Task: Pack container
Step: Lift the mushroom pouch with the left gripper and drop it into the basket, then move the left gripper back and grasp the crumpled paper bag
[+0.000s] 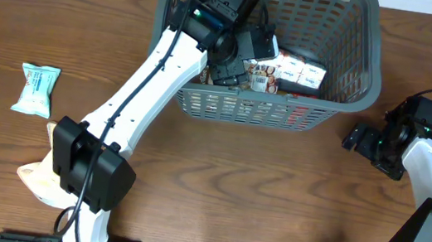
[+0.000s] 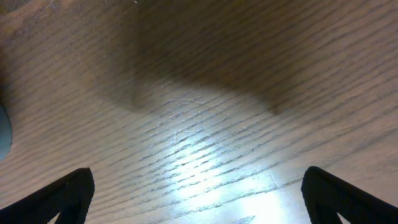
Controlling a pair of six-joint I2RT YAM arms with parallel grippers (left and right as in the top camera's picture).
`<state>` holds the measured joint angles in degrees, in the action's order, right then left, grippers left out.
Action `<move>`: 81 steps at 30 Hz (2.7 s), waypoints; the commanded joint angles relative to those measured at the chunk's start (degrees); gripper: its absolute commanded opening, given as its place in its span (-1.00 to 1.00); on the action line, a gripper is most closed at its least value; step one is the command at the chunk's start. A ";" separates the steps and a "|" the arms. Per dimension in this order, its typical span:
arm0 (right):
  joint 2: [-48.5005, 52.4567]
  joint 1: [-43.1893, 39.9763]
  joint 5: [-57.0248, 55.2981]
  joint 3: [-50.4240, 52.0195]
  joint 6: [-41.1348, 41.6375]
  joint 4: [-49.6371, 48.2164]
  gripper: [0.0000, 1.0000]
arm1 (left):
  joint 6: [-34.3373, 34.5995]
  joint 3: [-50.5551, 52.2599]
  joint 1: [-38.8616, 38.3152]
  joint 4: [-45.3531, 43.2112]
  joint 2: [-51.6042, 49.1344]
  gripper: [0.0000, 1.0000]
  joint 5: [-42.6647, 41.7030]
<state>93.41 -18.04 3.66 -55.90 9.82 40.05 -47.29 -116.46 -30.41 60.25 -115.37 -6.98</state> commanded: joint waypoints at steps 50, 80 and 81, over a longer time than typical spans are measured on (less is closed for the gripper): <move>0.13 0.52 0.28 -0.02 -1.14 -0.90 0.98 | 25.16 56.37 38.12 8.28 49.24 0.97 9.79; 0.13 0.50 0.22 -0.02 -1.14 -2.16 0.98 | 5.31 69.42 56.70 -13.77 38.69 0.97 5.81; 0.13 0.48 0.20 -0.02 -1.14 -2.16 0.99 | 5.31 69.42 56.94 -14.43 37.99 0.97 5.60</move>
<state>93.41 -18.04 3.68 -55.86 9.56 37.87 -39.44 -47.16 25.47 46.63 -75.57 1.21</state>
